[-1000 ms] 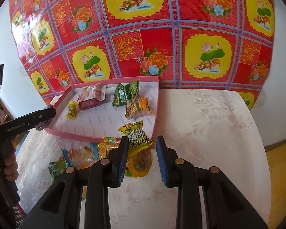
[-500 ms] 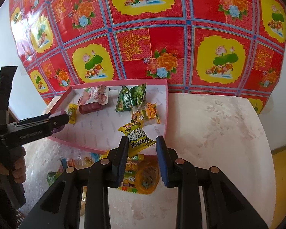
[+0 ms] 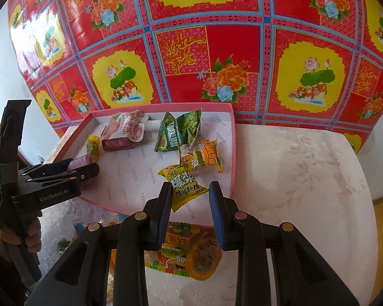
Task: Organize snacks
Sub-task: 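Carry the purple tin in the left tool while the right tool carries the yellow packet over the box, then open the left tool to release the tin while the right tool releases the yellow packet into the box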
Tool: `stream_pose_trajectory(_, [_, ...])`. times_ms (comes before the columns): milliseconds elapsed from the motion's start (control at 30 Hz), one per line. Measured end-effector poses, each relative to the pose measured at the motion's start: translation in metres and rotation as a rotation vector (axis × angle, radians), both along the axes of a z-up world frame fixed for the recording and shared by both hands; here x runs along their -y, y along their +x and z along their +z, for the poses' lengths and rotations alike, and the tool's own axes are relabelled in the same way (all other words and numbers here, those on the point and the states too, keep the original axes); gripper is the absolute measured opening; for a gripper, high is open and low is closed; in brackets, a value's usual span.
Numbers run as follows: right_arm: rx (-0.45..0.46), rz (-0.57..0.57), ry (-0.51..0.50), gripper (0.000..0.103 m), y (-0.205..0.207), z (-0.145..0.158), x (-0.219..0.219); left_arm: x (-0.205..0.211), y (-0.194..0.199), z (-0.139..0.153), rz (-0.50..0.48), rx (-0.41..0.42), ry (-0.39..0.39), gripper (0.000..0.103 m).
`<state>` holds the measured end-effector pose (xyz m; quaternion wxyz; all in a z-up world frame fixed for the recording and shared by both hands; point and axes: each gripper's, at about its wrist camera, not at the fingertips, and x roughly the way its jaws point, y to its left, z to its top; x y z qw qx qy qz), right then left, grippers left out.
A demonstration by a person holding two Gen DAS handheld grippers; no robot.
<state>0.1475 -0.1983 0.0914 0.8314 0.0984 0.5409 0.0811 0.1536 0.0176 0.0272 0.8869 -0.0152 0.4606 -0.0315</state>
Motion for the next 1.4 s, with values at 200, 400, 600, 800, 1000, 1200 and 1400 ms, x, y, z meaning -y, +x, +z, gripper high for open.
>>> stream_pose_trajectory(200, [-0.017, -0.002, -0.001, 0.030, 0.006, -0.010, -0.003, 0.000, 0.007, -0.003, -0.001, 0.010, 0.013, 0.069])
stream_pose_trajectory(400, [-0.020, 0.002, -0.006, 0.030, 0.011, -0.017, -0.004, 0.002, 0.019, -0.004, 0.000, 0.019, 0.051, 0.068])
stream_pose_trajectory(600, [-0.005, 0.010, -0.016, 0.030, 0.014, -0.020, -0.007, 0.001, 0.027, -0.003, 0.004, 0.024, 0.054, 0.068])
stream_pose_trajectory(800, [-0.001, 0.010, -0.016, 0.030, 0.015, -0.020, -0.007, 0.003, 0.033, 0.000, 0.009, 0.021, 0.055, 0.068])
stream_pose_trajectory(1000, [0.000, 0.008, -0.017, 0.031, 0.015, -0.021, -0.006, 0.003, 0.037, 0.002, 0.016, 0.013, 0.055, 0.069])
stream_pose_trajectory(1200, [0.002, 0.007, 0.002, 0.039, 0.014, -0.020, -0.007, 0.006, 0.041, 0.002, 0.003, -0.018, 0.063, 0.079])
stream_pose_trajectory(1400, [0.025, 0.014, 0.022, 0.054, 0.011, -0.014, -0.008, 0.008, 0.045, 0.005, 0.000, -0.050, 0.054, 0.080])
